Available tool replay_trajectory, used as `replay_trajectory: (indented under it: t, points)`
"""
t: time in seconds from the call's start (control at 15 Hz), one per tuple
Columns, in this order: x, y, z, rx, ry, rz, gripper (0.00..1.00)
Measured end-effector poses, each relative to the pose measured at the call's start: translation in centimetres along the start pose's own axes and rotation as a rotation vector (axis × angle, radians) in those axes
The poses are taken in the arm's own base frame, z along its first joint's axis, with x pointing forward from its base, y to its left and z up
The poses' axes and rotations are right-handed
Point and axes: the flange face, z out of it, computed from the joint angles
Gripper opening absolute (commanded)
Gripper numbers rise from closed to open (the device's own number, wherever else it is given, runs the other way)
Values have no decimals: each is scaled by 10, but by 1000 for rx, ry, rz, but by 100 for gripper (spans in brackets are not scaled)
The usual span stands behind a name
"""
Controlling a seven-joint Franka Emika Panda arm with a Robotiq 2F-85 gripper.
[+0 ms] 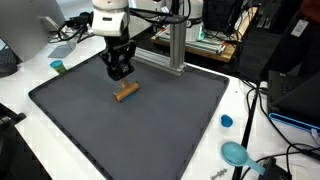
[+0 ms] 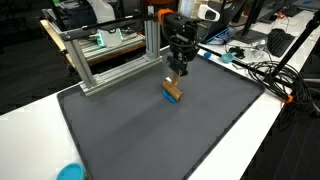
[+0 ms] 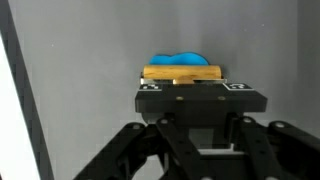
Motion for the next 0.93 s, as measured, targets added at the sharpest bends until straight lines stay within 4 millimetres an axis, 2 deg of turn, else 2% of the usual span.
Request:
replay_trajectory:
  t: [0.53, 0.93]
  points:
    - [14, -6, 1, -25, -74, -42, 22]
    - [13, -7, 2, -21, -108, -54, 22]
